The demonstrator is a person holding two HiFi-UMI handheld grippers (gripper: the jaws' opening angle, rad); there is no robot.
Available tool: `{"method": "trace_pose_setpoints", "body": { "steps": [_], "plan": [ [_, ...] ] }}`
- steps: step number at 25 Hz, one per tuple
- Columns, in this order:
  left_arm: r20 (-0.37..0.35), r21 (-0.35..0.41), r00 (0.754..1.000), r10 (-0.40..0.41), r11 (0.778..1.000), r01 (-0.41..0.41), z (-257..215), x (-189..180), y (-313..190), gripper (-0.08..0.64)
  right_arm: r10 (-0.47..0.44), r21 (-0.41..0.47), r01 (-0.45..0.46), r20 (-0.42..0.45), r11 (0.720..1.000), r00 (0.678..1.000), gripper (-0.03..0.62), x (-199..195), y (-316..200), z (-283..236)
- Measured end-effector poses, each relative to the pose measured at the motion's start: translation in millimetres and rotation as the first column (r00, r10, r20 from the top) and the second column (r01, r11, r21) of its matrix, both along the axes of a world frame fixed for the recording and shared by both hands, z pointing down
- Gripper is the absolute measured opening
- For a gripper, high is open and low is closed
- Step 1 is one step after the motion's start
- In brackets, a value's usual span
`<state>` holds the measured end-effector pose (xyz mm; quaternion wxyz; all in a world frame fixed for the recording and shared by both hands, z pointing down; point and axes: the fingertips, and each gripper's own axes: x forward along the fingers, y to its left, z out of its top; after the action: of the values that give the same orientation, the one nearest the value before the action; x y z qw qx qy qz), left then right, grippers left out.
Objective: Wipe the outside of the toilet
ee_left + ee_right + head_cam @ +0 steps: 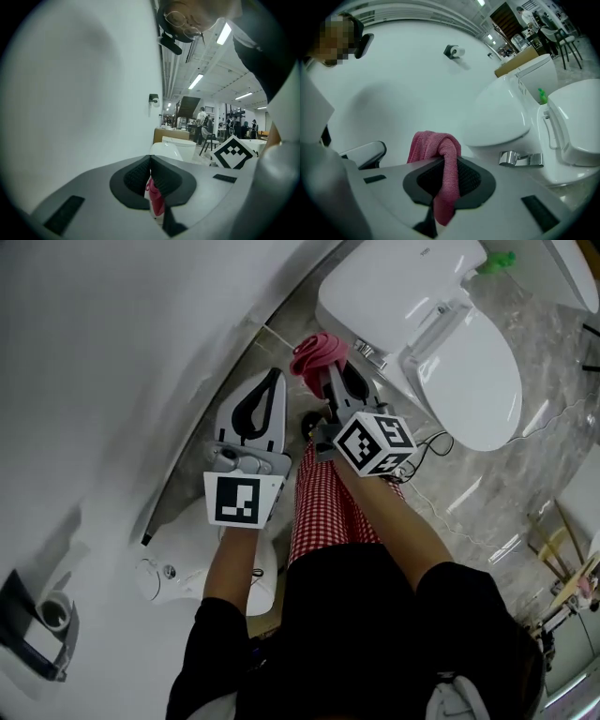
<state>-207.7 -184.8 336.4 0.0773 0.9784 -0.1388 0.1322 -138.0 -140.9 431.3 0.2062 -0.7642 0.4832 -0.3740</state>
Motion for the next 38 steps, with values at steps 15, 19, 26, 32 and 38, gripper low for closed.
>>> {"method": "trace_pose_setpoints", "body": {
  "steps": [15, 19, 26, 32, 38],
  "plan": [
    [0.057, -0.076, 0.994, -0.094, 0.992, 0.098, 50, -19, -28, 0.009, 0.205, -0.094, -0.192, 0.156, 0.977, 0.966, 0.055, 34, -41, 91],
    [0.058, -0.097, 0.992, -0.115, 0.988, 0.12, 50, -24, -31, 0.009, 0.274, -0.093, -0.26, 0.217, 0.961, 0.937, 0.055, 36, -44, 92],
    [0.059, -0.096, 0.991, -0.119, 0.988, 0.125, 47, -23, -28, 0.009, 0.367, -0.098, -0.354, 0.29, 0.93, 0.884, 0.055, 36, -29, 86],
    [0.05, -0.098, 0.992, -0.12, 0.987, 0.124, 41, -20, -20, 0.009, 0.419, -0.101, -0.409, 0.325, 0.907, 0.848, 0.055, 38, 0, 80],
    [0.048, -0.101, 0.993, -0.11, 0.988, 0.114, 39, -20, -8, 0.009, 0.448, -0.115, -0.438, 0.363, 0.892, 0.817, 0.055, 34, 21, 79]
  ]
}}
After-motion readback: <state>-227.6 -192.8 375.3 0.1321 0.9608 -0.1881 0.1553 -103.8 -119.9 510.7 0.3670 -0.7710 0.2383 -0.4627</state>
